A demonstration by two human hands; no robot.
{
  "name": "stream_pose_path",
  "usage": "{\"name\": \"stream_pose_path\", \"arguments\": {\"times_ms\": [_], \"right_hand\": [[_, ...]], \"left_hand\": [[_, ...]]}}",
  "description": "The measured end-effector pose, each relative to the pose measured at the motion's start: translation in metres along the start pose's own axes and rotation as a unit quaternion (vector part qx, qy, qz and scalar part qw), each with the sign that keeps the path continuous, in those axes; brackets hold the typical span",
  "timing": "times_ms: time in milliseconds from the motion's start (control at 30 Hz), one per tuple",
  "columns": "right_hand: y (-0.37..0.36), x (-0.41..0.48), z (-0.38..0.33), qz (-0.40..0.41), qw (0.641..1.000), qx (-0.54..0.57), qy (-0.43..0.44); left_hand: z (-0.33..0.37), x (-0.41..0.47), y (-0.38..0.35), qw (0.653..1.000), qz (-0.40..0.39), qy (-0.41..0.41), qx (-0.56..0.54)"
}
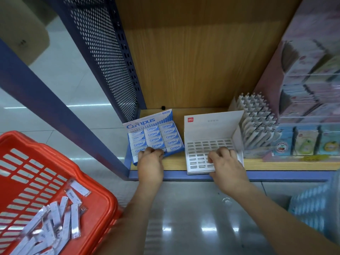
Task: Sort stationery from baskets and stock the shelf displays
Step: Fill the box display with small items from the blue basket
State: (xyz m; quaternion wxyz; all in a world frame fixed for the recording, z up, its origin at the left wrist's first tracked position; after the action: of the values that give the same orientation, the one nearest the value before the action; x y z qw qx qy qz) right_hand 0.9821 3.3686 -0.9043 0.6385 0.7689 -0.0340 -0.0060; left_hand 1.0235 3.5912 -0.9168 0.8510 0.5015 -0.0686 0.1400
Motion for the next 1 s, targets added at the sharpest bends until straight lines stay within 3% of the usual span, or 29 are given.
{"name": "stream_pose_path", "arguments": {"times_ms": [267,367,633,767,1000], "right_hand": [[0.019,-0.006,-0.011,-0.027,0.999,-0.027,0.028],[0.022,-0.009,-0.013,-0.04,0.999,-0.027,0.026],[0.014,0.0,-0.013,-0.026,1.0,-0.005,0.011],[0.008,0.008,-0.012,-0.01,1.0,0.012,-0.002],[-0.004,0.017,-0.012,-0.026,0.997,0.075,0.008]], "left_hand": [[-0.014,-0.006,0.008,0.999,0.037,-0.039,-0.008],[-0.012,-0.003,0.004,1.0,0.023,-0.001,-0.007],[-0.006,0.029,0.0,0.994,0.101,0.041,-0.019],[-0.016,0.05,-0.008,0.989,0.081,0.114,-0.039],[-0.017,0.07,-0.01,0.981,0.112,0.154,-0.048]]}}
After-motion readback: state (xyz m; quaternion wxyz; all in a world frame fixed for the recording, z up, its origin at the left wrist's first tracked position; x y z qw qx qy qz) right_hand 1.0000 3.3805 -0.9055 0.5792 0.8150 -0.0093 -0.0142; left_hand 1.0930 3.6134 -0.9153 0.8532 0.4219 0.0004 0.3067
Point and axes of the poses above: each hand's wrist, its own x-axis towards the middle knuckle, its own y-axis out of the back of the hand, z = x × y, the point moved 9 cm from there along x, towards the middle knuckle, and after that the axes turned 13 degrees about z, right-handed, at the moved point
